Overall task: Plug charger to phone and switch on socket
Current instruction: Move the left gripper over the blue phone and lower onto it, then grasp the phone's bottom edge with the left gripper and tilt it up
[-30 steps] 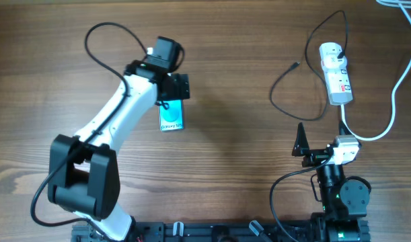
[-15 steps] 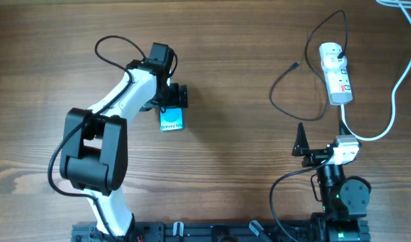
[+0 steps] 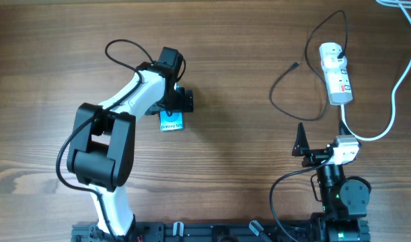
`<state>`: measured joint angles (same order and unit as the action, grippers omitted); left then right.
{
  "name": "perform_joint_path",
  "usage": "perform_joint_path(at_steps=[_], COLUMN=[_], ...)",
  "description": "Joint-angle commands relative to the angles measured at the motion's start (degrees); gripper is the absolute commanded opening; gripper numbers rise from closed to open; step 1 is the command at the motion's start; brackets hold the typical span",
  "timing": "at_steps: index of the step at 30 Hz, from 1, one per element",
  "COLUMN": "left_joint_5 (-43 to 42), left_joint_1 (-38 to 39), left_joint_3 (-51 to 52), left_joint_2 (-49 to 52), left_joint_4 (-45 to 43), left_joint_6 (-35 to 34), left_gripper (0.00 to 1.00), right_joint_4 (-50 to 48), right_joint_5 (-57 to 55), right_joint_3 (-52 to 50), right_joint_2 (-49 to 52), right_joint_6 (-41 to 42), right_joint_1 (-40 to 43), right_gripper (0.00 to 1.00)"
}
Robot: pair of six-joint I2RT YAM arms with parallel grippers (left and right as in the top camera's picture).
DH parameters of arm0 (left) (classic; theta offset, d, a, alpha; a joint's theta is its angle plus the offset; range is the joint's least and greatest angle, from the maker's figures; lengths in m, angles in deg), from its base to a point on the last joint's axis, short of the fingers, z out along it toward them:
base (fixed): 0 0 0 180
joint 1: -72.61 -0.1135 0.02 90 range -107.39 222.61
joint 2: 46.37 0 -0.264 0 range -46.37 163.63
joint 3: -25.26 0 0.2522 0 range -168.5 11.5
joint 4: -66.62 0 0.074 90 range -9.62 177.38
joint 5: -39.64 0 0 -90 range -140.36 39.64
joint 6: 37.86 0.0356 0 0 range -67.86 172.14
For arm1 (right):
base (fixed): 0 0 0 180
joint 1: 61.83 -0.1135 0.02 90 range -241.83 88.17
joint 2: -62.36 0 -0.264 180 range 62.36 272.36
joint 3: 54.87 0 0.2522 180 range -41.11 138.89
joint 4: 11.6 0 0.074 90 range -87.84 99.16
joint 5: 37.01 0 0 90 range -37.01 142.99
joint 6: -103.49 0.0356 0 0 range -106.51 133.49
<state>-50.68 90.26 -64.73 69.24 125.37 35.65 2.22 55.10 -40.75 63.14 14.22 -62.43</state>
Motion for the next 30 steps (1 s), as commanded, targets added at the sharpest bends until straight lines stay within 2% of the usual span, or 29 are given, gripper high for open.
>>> perform_joint_path(at_steps=[1, 12, 15, 25, 27, 30], left_joint_5=[-1.6, -1.1, 2.8, 2.9, 1.4, 1.4], left_joint_1=[0.2, 0.2, 0.2, 0.3, 0.3, 0.3], left_joint_3=[4.4, 5.6, 5.6, 5.9, 5.9, 5.9], left_joint_2=[2.6, 2.6, 2.6, 2.6, 2.6, 2.6], left_joint_4=[-0.4, -2.7, -2.8, -3.6, -3.6, -3.6], left_joint_6=[-2.0, -2.3, -6.6, -7.0, -6.0, -4.7], left_gripper=[1.00, 1.00, 1.00, 1.00, 0.90, 0.87], right_joint_4=[-0.2, -0.2, -0.2, -0.2, -0.2, -0.2], right_joint_5=[0.7, 0.7, 0.7, 0.7, 0.7, 0.7], right_joint_3=[-0.1, -0.1, -0.1, -0.1, -0.1, -0.1], right_joint_2=[-0.3, -0.3, -0.3, -0.3, -0.3, -0.3], right_joint_6=[-0.6, -0.6, -0.6, -0.6, -0.6, -0.6], right_joint_1=[0.1, 0.1, 0.1, 0.1, 0.1, 0.1], right_gripper=[0.99, 1.00, 1.00, 1.00, 1.00, 1.00])
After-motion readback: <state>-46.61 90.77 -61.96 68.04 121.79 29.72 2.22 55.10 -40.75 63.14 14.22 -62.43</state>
